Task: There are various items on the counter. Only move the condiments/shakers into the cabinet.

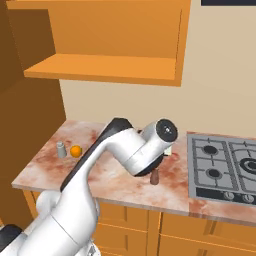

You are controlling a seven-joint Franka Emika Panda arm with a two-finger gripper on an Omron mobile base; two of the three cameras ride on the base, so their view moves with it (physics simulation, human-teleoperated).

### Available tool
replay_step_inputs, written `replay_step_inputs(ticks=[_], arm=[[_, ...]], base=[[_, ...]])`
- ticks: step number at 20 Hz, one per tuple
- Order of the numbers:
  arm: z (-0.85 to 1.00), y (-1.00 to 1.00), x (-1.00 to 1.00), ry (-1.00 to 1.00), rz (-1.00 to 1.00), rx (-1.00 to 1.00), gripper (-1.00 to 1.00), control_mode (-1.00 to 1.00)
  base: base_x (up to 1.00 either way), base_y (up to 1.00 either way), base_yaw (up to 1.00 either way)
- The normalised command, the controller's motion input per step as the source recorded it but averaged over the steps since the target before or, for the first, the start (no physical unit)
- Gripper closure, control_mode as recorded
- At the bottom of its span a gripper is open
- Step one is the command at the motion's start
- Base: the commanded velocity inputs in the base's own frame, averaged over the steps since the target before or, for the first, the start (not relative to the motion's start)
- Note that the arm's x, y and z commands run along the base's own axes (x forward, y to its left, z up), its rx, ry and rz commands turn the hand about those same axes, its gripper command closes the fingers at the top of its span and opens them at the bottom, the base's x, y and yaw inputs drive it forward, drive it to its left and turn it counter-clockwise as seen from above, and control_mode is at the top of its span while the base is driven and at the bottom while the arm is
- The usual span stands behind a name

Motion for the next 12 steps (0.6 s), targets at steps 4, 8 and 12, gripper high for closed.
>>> replay_step_inputs(ticks=[4,8,12], arm=[[-0.16,-0.86,0.00,-0.13,0.32,0.05,-1.00,-1.00],[-0.38,-0.48,0.02,-0.19,0.37,0.00,-1.00,-1.00],[-0.51,-0.42,0.00,-0.19,0.38,0.00,-1.00,-1.00]], base=[[0.00,0.00,0.00],[0.00,0.00,0.00],[0.00,0.00,0.00]])
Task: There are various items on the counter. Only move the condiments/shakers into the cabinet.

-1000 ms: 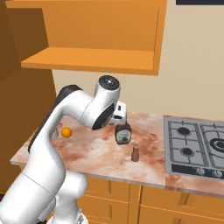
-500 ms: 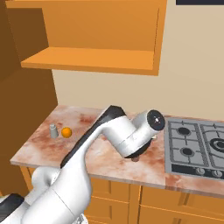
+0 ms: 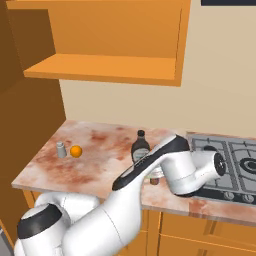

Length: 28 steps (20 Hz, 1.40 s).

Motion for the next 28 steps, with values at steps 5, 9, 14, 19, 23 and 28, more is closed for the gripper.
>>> replay_step_inputs(ticks=[5,9,14,19,23,28], arm=[[-0.52,-0.24,0.00,-0.19,0.34,0.00,-1.00,-1.00],[-0.43,-0.04,0.00,-0.17,0.19,0.09,-1.00,-1.00],[-0.19,0.00,0.00,-0.02,0.07,0.18,-1.00,-1.00],[-0.17,0.00,0.16,0.00,0.00,0.02,-1.00,-1.00],[-0.19,0.04,0.22,0.00,0.00,0.00,-1.00,-1.00],[-0.17,0.14,0.29,0.00,0.00,-0.02,-1.00,-1.00]], base=[[0.00,0.00,0.00],[0.00,0.00,0.00],[0.00,0.00,0.00],[0.00,0.00,0.00],[0.00,0.00,0.00],[0.00,0.00,0.00]])
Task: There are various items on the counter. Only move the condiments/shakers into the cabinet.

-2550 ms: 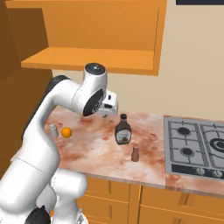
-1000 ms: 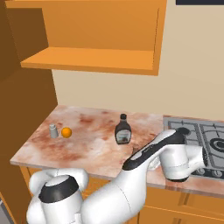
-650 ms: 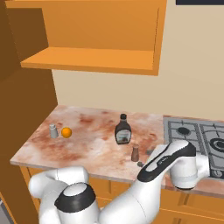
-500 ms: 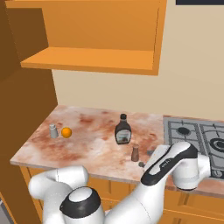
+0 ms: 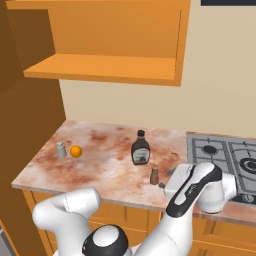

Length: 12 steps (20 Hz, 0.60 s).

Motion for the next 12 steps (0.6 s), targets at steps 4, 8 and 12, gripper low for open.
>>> replay_step_inputs(ticks=[4,8,12], arm=[[-0.19,0.22,0.35,0.00,0.00,-0.05,-1.00,-1.00],[-0.19,0.07,0.34,0.01,0.00,-0.07,-1.00,-1.00],[-0.23,0.01,0.26,0.02,0.00,-0.03,-1.00,-1.00]], base=[[0.00,0.00,0.00],[0.00,0.00,0.00],[0.00,0.00,0.00]])
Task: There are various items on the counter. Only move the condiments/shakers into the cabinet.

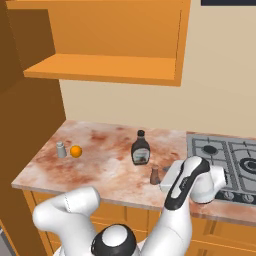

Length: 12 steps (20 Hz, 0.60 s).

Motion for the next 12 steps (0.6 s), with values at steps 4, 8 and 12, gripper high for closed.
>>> replay_step_inputs(ticks=[4,8,12], arm=[[-0.14,0.00,0.16,0.01,-0.01,0.00,-1.00,-1.00],[-0.16,0.00,0.22,0.05,-0.01,0.00,-1.00,-1.00],[-0.22,0.00,0.21,0.07,0.00,0.00,-1.00,-1.00]], base=[[0.00,0.00,0.00],[0.00,0.00,0.00],[0.00,0.00,0.00]])
